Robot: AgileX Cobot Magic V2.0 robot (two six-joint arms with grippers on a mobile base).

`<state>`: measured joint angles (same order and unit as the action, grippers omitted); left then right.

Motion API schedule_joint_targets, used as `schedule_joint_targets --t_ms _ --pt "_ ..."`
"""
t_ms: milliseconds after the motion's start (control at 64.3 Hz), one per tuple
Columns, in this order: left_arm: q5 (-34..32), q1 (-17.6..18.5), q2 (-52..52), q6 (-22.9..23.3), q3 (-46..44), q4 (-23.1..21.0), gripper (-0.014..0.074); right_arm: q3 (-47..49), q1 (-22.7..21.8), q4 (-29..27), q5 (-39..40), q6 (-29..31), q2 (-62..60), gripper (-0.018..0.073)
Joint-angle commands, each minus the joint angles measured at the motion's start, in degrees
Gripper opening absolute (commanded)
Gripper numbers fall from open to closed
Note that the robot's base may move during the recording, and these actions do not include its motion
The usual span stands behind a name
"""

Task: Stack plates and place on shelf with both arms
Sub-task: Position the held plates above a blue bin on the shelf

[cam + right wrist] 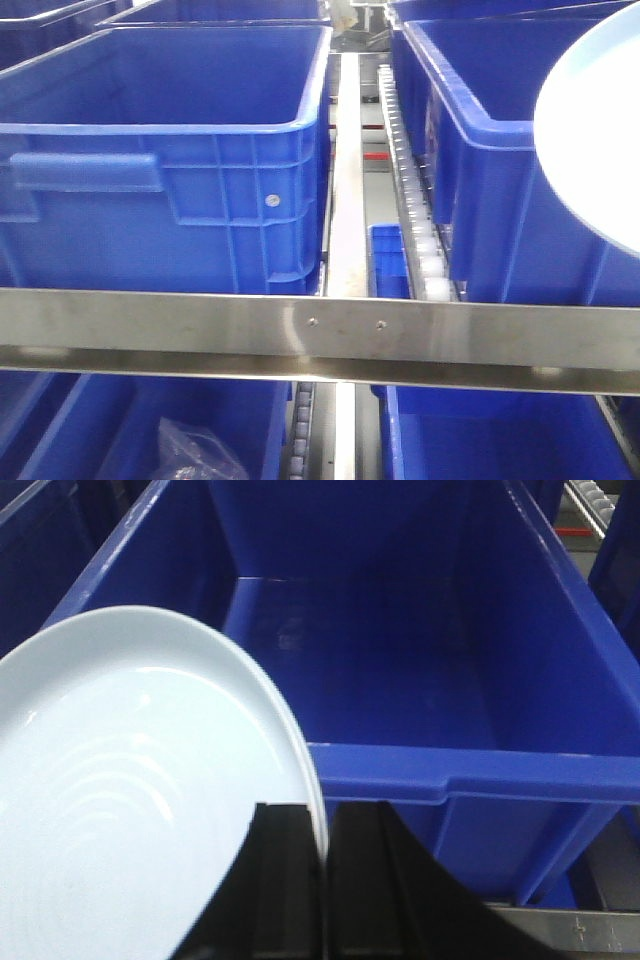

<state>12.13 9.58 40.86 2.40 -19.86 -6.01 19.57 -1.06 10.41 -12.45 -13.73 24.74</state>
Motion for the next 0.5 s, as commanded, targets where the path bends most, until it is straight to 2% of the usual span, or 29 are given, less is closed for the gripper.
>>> schedule_joint_targets --t_ms 0,482 --pt "-4.3 0.4 0.2 0.4 -1.7 -0.5 0.0083 1.7 0.0 0.3 5.9 0.1 0.3 0.0056" --pt "-4.3 0.4 0.2 0.4 -1.7 -0.5 0.0083 1.7 0.0 0.3 5.9 0.1 0.3 0.0056"
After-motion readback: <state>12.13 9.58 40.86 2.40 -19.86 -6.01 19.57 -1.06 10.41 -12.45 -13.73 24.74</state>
